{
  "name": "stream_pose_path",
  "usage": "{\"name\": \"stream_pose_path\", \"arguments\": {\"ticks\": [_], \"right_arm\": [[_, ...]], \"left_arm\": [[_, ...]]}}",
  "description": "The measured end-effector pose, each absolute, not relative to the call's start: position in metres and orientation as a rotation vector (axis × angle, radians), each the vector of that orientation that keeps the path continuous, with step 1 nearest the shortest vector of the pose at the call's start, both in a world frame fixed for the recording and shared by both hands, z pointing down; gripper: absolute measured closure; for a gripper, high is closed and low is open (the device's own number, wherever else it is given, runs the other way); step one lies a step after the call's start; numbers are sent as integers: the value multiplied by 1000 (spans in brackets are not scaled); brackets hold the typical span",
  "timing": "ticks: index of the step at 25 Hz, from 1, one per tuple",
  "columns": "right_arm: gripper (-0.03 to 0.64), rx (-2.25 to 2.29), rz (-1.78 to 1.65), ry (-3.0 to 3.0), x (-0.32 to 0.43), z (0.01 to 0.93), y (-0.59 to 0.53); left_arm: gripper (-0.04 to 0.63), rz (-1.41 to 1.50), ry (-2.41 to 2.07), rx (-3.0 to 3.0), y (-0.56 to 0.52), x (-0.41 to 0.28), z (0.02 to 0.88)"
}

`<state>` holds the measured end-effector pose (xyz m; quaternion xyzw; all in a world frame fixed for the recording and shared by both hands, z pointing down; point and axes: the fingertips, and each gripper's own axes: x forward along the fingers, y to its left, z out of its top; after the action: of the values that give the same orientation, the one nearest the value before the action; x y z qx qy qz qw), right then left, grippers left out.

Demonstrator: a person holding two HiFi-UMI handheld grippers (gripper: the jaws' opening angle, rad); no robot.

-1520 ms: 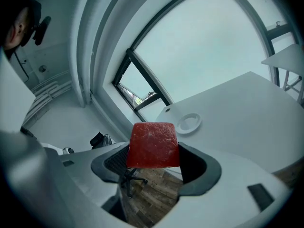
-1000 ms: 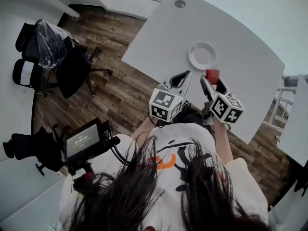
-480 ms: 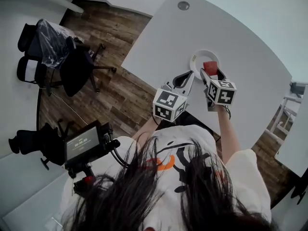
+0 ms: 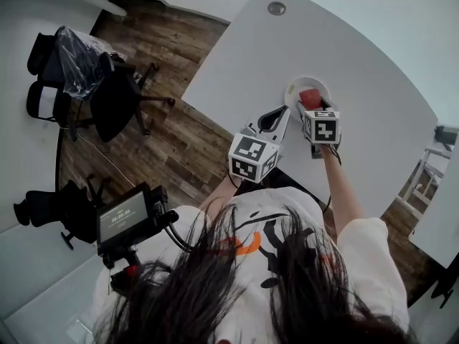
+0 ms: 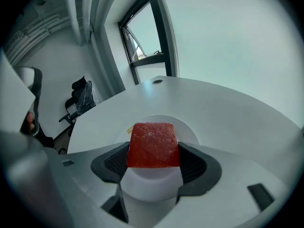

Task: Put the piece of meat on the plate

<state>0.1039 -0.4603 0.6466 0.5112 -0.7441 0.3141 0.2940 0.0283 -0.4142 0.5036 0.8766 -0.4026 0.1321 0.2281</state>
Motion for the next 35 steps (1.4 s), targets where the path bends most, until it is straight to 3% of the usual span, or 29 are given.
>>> {"name": "stream_pose_path", "arguments": {"ticks": [12,35], "right_arm": [[310,1262,682,-1940,101,654,-460],[310,1222,703,-1913,100,654,-462]], "left_arm": [[589,370,-1141,2396,-410,23,506],[591,369,-1160,2388,-412,14,505]]}}
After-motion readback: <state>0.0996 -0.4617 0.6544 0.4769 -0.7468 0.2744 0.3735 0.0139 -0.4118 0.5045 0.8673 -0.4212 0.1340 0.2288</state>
